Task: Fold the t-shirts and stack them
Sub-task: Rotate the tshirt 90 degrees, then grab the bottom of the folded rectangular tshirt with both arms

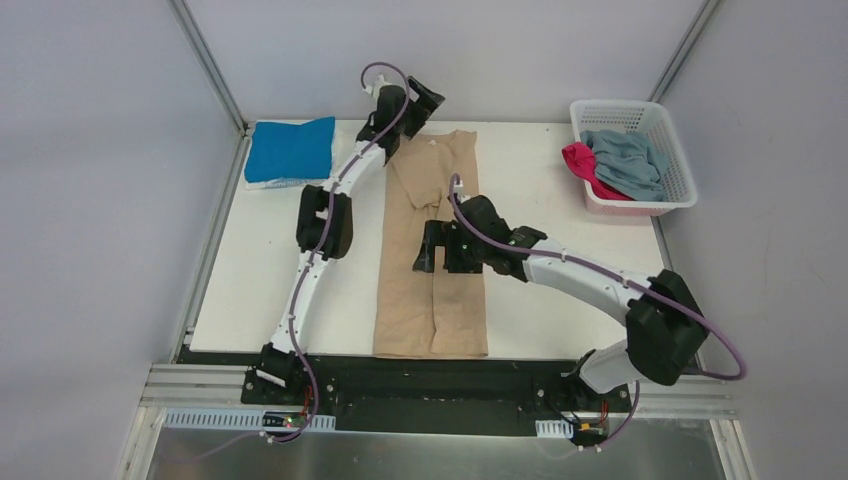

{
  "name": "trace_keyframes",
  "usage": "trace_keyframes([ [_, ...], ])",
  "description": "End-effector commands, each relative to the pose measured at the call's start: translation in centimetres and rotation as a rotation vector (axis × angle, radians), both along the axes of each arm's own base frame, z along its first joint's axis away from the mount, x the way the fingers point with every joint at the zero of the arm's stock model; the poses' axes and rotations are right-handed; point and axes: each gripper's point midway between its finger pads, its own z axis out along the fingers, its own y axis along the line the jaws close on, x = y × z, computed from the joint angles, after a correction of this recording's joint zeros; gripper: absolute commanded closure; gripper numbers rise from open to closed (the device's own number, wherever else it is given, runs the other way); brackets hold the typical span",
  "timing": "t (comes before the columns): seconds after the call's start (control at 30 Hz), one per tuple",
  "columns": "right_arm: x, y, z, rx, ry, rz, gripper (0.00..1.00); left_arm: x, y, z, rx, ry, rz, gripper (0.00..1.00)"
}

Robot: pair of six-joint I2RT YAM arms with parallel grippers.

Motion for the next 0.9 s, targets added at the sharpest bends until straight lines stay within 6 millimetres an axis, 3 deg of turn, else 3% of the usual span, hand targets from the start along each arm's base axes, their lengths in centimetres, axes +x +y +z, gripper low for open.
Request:
trace_keyframes([
  [0.0, 0.7, -0.9, 4.8, 0.046, -0.108, -0.059, 0.01, -5.3, -0.4, 21.2, 0.059, -0.353, -0.125, 0.01],
  [0.13, -0.9, -3.9, 4.7, 0.005, -0.084, -0.126, 0.01, -10.4, -0.4, 24.0, 0.145, -0.347, -0.264, 0.01],
  [0.23, -2.5, -6.3, 3.6, -0.001, -0.036, -0.192, 0.01, -16.2, 0.3, 22.5, 0.224, -0.253, -0.369, 0.01],
  [0.27, -3.0, -7.0, 3.1, 0.004, -0.012, -0.218, 0.01, -19.0, 1.4, 23.1, 0.253, -0.241, -0.368, 0.01],
  [0.3, -3.6, -7.6, 2.8, 0.021, 0.02, -0.245, 0.01, -21.2, 2.2, 19.4, 0.298, -0.155, -0.371, 0.01],
  [0.43, -6.5, -9.1, -0.1, 0.044, 0.167, -0.265, 0.01, -31.1, 6.4, 11.5, 0.408, 0.032, -0.295, 0.01],
  [0.6, -9.7, -10.0, -2.0, 0.058, 0.278, -0.251, 0.0, -42.2, 9.3, 3.3, 0.424, 0.233, -0.248, 0.01],
  [0.87, -13.1, -10.3, -4.9, 0.087, 0.42, -0.268, 0.08, -55.1, 11.0, -4.7, 0.312, 0.528, -0.414, 0.0],
])
